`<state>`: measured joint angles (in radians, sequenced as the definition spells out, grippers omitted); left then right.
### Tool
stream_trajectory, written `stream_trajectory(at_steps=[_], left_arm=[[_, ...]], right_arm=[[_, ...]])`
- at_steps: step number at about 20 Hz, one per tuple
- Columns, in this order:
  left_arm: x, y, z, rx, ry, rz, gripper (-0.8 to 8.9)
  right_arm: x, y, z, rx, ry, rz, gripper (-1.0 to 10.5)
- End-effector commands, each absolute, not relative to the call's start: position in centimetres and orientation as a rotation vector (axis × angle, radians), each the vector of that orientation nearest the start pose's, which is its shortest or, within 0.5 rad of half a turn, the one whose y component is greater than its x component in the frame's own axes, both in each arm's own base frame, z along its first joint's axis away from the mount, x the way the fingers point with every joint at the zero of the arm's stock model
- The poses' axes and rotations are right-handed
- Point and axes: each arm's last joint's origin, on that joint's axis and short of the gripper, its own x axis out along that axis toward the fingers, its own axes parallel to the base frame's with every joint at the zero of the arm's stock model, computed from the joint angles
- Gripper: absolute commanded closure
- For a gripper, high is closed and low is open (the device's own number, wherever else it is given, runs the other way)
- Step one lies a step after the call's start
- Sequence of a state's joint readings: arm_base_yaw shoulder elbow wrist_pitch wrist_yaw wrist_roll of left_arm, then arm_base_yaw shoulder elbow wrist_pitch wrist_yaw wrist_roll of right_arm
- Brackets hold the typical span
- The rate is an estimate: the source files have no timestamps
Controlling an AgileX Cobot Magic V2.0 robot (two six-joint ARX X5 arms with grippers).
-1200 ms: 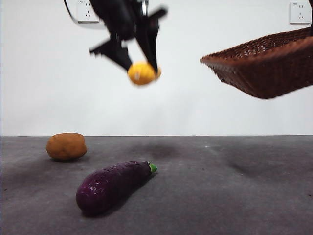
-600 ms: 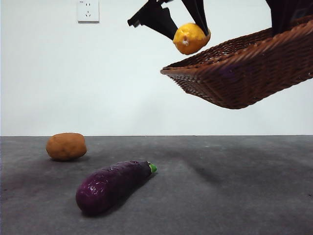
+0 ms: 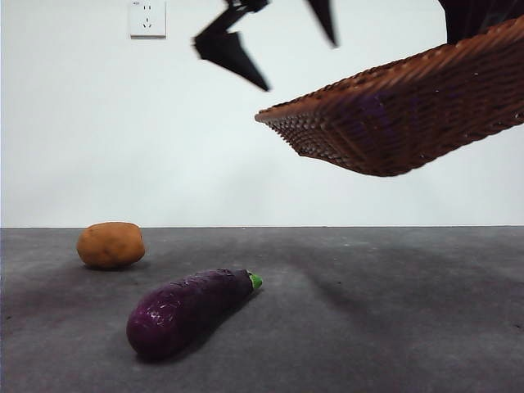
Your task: Help me put the vegetables on the table into the basket
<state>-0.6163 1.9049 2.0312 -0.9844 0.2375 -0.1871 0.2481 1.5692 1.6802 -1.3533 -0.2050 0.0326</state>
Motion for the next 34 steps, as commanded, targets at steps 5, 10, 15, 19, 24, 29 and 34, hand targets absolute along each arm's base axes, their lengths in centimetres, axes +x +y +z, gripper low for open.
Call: stream_trajectory(at_steps=[5,10,15,19,24,29,34], left_arm=[[35.3,-15.6,36.2,0.169,1.058,-0.319,2.17],[36.9,-9.5,35.4,0.059,1.146,-0.146,2.17],[37.6,-4.9,31.4,-0.100,1.294,-0.053,2.17],[37.5,-4.3,26.7,-0.348,1.395,0.045,2.17],[38.1,-4.6,24.1,-0.688,1.303,0.315,2.18],[38.3,-6.9,24.3,-0.718,1.205,0.418,2.18],[38.8,-8.0,23.9,-0.768,1.151,0.458,2.18]], right_arm=[[27.6,7.5,36.3,-0.030,1.274,0.341,9.5],[27.6,7.5,36.3,-0.038,1.272,0.343,9.5],[27.8,7.5,36.3,-0.056,1.254,0.359,9.5],[28.0,7.6,36.3,-0.055,1.228,0.361,9.5],[28.0,7.6,36.3,-0.059,1.229,0.364,9.5],[28.2,7.6,36.4,-0.074,1.208,0.377,9.5],[28.3,7.6,36.4,-0.079,1.199,0.385,9.5]])
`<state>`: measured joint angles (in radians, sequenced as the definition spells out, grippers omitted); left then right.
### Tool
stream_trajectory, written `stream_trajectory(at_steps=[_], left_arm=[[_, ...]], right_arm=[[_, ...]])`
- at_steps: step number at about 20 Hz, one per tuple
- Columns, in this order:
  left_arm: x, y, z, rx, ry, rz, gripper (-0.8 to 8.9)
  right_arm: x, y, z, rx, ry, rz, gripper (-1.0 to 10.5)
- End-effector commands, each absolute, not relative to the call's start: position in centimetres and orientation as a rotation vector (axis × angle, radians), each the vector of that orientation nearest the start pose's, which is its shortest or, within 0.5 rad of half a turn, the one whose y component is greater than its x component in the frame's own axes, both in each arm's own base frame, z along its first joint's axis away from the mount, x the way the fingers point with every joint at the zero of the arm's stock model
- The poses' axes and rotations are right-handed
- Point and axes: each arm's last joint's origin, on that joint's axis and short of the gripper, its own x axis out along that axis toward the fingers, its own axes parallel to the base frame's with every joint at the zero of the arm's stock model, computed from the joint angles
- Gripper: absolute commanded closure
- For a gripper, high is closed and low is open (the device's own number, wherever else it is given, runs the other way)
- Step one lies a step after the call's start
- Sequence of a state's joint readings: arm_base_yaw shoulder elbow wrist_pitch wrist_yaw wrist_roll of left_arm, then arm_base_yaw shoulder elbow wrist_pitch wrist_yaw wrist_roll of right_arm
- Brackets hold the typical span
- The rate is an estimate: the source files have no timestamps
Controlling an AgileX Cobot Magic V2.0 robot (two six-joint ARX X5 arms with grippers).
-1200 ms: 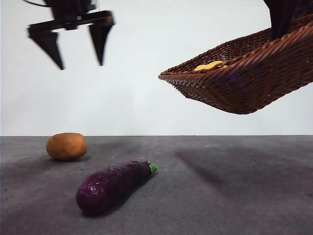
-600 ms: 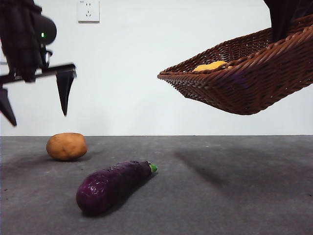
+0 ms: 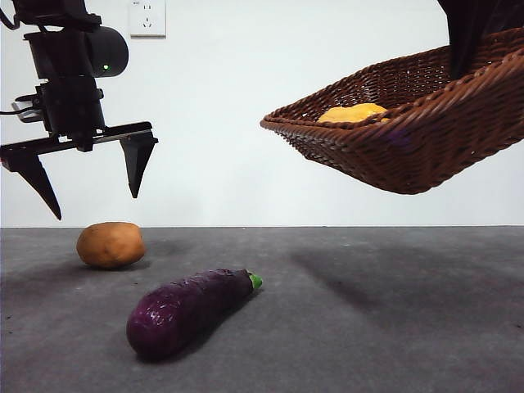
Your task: Help me put the vegetables on the table into the basket
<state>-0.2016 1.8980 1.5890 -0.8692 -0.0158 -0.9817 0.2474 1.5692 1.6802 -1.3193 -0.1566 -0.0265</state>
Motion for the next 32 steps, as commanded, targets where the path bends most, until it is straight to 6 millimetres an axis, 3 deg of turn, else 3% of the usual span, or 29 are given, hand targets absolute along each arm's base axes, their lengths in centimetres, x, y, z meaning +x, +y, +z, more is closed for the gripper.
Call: stream_trajectory(at_steps=[1,9,11,15,16,18,19,21,24,27,29,32], left_arm=[[38.9,-8.1,23.5,-0.765,1.158,0.462,2.18],[40.1,-9.1,20.5,-0.755,1.195,0.462,2.21],[40.3,-9.1,19.7,-0.737,1.218,0.464,2.76],[40.6,-9.2,18.3,-0.717,1.250,0.477,2.96],[40.6,-9.3,18.3,-0.712,1.244,0.472,4.04],[40.5,-9.3,18.3,-0.686,1.252,0.462,7.16],[40.5,-9.2,18.3,-0.660,1.251,0.468,7.94],[40.5,-9.4,18.4,-0.613,1.249,0.433,8.18],[40.7,-9.6,19.5,-0.525,1.236,0.306,8.22],[40.8,-10.4,22.8,-0.376,1.199,0.004,8.22],[39.6,-11.7,25.1,-0.319,1.186,-0.281,8.22],[36.9,-14.2,28.5,-0.270,1.149,-0.519,8.22]], right_arm=[[28.3,7.6,36.4,-0.081,1.198,0.387,9.5],[28.3,7.6,36.0,-0.102,1.209,0.400,9.5],[28.3,7.6,36.0,-0.103,1.208,0.400,9.5],[28.2,7.6,35.9,-0.112,1.209,0.407,9.5],[28.2,7.6,35.9,-0.116,1.210,0.410,9.5],[28.3,7.6,36.0,-0.117,1.206,0.411,9.5],[28.3,7.6,35.9,-0.117,1.207,0.411,9.5],[28.2,7.6,35.9,-0.117,1.209,0.411,9.5],[28.3,7.6,36.0,-0.117,1.206,0.411,9.5],[28.3,7.7,36.0,-0.117,1.204,0.411,9.5],[28.3,7.7,36.0,-0.110,1.205,0.407,9.5],[28.3,7.7,35.9,-0.086,1.213,0.390,9.5]])
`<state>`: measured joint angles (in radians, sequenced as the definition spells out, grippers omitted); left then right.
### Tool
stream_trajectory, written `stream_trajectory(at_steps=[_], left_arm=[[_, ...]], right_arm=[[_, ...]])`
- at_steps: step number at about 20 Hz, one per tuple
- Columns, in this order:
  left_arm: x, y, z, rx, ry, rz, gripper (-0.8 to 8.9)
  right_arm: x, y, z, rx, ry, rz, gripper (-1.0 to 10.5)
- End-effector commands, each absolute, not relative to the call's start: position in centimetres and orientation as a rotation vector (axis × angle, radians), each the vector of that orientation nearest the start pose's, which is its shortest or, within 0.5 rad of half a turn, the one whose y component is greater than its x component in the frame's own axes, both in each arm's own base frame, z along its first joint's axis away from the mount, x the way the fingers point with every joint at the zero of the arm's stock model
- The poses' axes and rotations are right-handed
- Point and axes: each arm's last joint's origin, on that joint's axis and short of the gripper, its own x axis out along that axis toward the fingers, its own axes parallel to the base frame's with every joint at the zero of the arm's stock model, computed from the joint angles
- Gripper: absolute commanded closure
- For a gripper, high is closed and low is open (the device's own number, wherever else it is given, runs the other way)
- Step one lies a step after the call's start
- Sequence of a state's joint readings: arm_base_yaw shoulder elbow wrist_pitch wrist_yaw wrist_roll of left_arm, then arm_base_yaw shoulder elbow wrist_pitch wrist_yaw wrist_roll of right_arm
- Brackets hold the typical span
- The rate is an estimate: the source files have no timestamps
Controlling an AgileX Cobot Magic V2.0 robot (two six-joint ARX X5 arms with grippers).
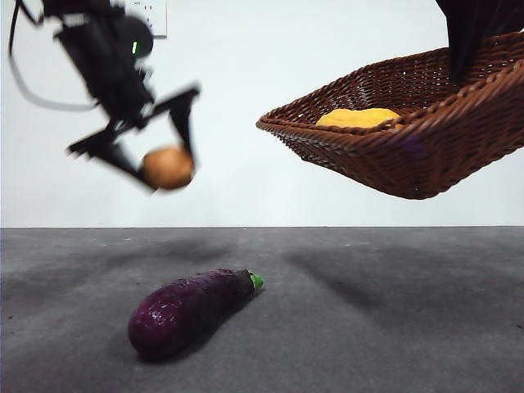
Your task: Help me put the vegetables on the table into the basket
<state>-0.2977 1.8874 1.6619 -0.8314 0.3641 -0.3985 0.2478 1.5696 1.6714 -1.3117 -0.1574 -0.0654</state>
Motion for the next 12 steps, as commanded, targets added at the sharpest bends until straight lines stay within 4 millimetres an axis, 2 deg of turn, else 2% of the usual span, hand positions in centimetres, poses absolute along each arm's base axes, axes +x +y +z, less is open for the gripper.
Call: stream_trajectory(at_steps=[1,3,6,9,12], left_arm=[[35.6,-15.4,29.8,-0.222,1.118,-0.572,8.22],[33.2,-17.8,31.9,-0.119,1.050,-0.633,8.22],[29.6,-21.3,33.9,0.013,0.951,-0.636,8.22],[27.1,-24.8,34.2,0.077,0.901,-0.754,8.22],[26.1,-27.5,33.3,0.113,0.877,-0.785,8.18]], right_arm=[[28.2,7.7,35.9,-0.079,1.220,0.395,9.5],[28.1,7.7,35.9,-0.055,1.240,0.408,9.5],[27.8,7.6,35.8,-0.051,1.267,0.406,9.5],[27.6,7.8,35.8,-0.016,1.285,0.459,9.5],[27.5,7.9,35.8,0.015,1.290,0.501,9.5]])
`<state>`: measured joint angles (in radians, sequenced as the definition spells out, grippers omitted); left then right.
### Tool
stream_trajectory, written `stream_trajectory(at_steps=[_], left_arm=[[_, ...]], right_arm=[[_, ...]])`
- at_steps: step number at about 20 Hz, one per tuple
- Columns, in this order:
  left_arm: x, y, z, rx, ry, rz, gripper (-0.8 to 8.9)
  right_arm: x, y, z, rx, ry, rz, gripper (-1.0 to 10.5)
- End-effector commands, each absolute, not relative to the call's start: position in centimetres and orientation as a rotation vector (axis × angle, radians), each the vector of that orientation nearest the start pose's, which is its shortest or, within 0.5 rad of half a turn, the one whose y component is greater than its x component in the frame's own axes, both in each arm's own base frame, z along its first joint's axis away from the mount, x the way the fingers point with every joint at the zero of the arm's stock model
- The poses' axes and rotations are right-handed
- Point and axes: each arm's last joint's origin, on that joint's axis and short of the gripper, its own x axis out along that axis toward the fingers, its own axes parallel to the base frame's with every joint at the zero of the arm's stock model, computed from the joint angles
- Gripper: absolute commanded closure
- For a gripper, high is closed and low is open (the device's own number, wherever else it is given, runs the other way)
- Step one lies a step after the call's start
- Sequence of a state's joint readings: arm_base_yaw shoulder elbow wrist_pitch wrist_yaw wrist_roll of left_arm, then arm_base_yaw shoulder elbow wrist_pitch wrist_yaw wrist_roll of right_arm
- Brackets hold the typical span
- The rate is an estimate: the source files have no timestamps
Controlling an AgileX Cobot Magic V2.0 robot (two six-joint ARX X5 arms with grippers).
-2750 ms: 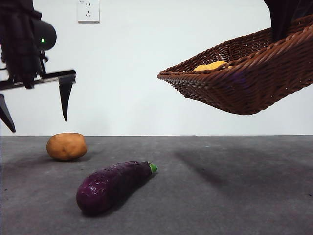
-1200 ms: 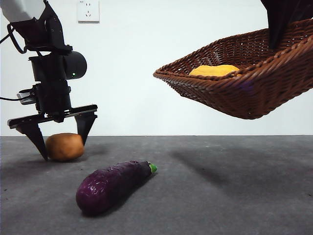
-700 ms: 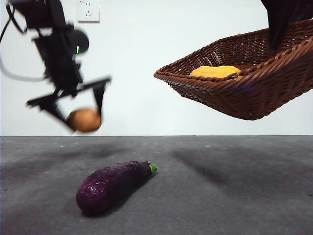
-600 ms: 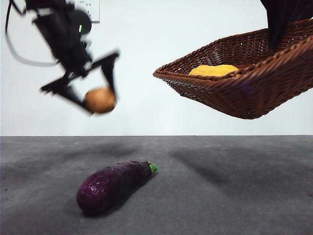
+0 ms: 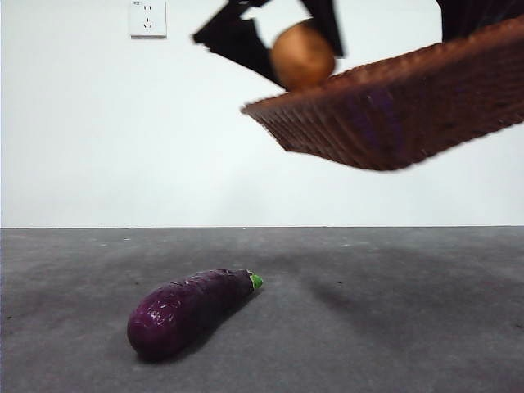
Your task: Help me put the vegetables on the table into the basket
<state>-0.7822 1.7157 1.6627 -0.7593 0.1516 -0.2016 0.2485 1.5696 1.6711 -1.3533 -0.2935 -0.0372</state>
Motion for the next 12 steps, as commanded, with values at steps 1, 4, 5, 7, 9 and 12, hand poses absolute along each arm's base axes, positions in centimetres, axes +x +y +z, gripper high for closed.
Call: stream_trajectory(at_steps=[1,4,5,7,9,12], left_arm=[[26.0,-27.8,33.2,0.107,0.875,-0.761,8.18],[26.1,-28.3,33.4,0.068,0.844,-0.739,8.18],[26.2,-28.3,33.4,0.070,0.826,-0.722,8.18],[26.7,-27.9,33.5,0.071,0.803,-0.656,8.06],[27.1,-27.7,33.5,0.031,0.806,-0.635,5.51],[27.5,-27.5,33.8,-0.003,0.786,-0.646,3.68]], right_arm=[[27.5,7.9,35.8,0.015,1.290,0.499,9.5],[27.5,7.9,35.8,0.016,1.291,0.500,9.5],[27.5,7.9,35.8,0.015,1.291,0.501,9.5],[27.5,7.9,35.8,0.018,1.292,0.504,9.5],[27.5,7.9,35.8,0.017,1.292,0.504,9.5],[27.5,7.9,35.8,0.017,1.292,0.503,9.5]])
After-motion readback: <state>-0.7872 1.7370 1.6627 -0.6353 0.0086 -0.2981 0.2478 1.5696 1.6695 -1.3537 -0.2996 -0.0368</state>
